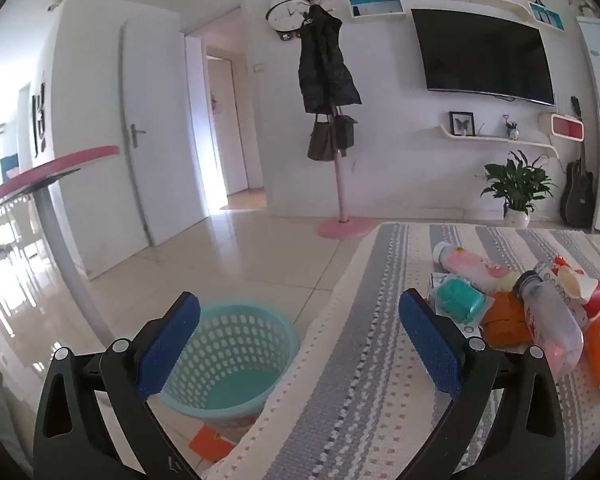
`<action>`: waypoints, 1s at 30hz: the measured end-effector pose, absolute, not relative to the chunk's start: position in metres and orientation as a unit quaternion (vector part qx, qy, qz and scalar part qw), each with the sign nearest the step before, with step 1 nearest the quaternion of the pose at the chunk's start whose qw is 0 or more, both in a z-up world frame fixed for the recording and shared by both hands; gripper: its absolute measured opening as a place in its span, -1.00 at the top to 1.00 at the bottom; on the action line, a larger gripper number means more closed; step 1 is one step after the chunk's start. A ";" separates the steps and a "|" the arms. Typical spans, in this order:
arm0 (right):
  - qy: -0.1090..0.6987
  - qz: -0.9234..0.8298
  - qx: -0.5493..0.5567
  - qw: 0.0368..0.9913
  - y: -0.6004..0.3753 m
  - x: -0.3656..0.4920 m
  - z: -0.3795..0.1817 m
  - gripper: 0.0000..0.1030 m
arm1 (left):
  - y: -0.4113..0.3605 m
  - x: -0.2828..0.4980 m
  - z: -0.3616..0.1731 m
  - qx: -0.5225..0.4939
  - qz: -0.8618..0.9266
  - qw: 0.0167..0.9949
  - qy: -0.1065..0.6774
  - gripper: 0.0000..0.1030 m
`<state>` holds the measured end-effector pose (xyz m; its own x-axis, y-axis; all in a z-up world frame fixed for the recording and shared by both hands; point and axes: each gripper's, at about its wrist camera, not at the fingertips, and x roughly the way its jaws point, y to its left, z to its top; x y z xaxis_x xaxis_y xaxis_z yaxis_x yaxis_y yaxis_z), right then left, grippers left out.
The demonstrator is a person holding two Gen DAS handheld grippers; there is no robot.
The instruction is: Collect trash
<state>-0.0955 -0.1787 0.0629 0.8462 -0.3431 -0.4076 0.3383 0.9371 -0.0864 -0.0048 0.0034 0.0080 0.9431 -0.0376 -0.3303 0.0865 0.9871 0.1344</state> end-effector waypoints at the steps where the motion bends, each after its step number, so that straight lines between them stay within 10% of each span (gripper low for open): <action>1: 0.217 -0.179 -0.005 0.960 -0.181 -0.091 0.061 -0.88 | 0.003 -0.005 0.009 0.074 -0.032 0.983 0.166 -0.87; 30: 0.211 -0.183 -0.001 0.960 -0.193 -0.094 0.066 -0.88 | 0.004 -0.002 0.007 0.069 -0.034 0.984 0.162 -0.87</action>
<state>-0.0940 -0.1928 0.0659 0.8437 -0.3521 -0.4053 0.3514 0.9329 -0.0789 -0.0022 0.0039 0.0068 0.9454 -0.0438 -0.3228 0.0888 0.9881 0.1258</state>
